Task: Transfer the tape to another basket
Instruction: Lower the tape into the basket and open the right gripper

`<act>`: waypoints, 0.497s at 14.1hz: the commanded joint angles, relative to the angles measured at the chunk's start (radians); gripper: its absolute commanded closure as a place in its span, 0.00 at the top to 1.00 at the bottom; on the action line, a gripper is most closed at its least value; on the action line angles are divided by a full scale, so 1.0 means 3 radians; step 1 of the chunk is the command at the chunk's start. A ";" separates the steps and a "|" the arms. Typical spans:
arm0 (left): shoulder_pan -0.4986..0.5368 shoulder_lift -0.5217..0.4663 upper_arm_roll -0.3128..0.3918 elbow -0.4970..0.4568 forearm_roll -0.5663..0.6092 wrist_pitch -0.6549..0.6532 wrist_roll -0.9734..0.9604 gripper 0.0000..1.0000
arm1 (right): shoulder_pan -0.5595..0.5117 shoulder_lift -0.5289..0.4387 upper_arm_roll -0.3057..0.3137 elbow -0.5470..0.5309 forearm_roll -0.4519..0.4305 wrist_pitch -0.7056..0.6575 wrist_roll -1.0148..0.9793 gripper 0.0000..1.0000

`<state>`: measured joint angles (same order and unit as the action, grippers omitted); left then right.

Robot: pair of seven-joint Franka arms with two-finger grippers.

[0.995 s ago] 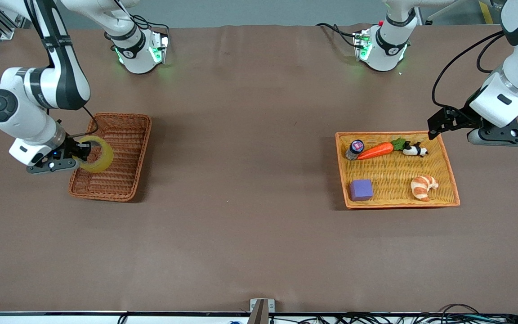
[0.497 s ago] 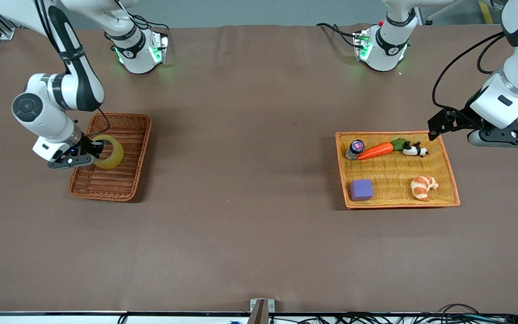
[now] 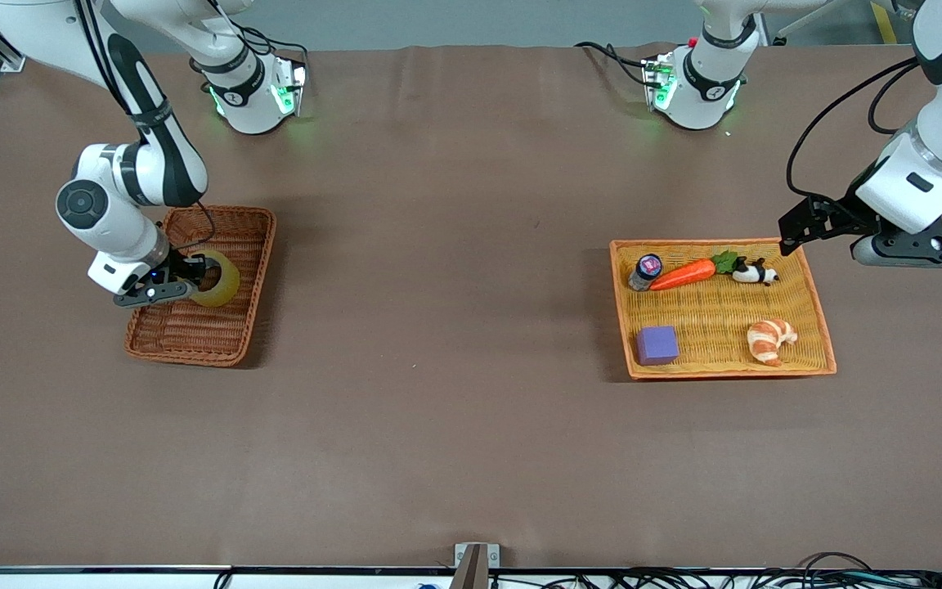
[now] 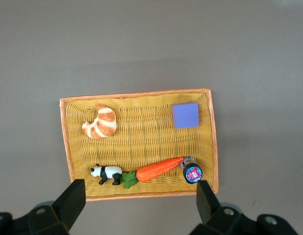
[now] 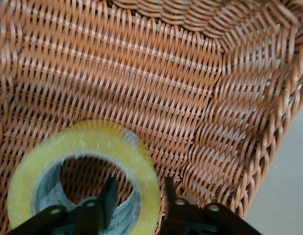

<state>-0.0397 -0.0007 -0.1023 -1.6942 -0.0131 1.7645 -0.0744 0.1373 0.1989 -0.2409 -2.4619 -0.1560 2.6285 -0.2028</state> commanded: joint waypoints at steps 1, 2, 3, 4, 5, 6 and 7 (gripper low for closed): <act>0.0051 0.0033 -0.0048 0.0084 0.0049 -0.0063 0.0008 1.00 | 0.0033 -0.0243 0.0011 0.0060 0.0070 -0.0079 0.0047 1.00; 0.0051 0.0033 -0.0048 0.0084 0.0049 -0.0063 0.0008 1.00 | 0.0048 -0.0335 0.0016 0.0137 0.0070 -0.0150 0.0128 1.00; 0.0056 0.0038 -0.0048 0.0084 0.0049 -0.0063 0.0013 1.00 | 0.0064 -0.0427 0.0016 0.0224 0.0065 -0.0212 0.0235 1.00; 0.0051 0.0038 -0.0048 0.0084 0.0049 -0.0058 0.0013 1.00 | 0.0064 -0.0488 0.0021 0.0321 0.0070 -0.0248 0.0287 1.00; 0.0056 0.0038 -0.0043 0.0084 0.0044 -0.0063 0.0013 1.00 | 0.0059 -0.0525 0.0021 0.0423 0.0070 -0.0263 0.0282 1.00; 0.0056 0.0038 -0.0043 0.0084 0.0044 -0.0063 0.0013 1.00 | 0.0054 -0.0565 0.0026 0.0510 0.0065 -0.0324 0.0277 1.00; 0.0056 0.0043 -0.0038 0.0089 0.0044 -0.0063 0.0018 1.00 | 0.0044 -0.0596 0.0026 0.0622 0.0070 -0.0431 0.0277 1.00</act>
<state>-0.0379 0.0013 -0.1022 -1.6941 -0.0131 1.7645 -0.0744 0.1517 0.0539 -0.2366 -2.3126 -0.1513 2.5477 -0.1334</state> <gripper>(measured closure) 0.000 0.000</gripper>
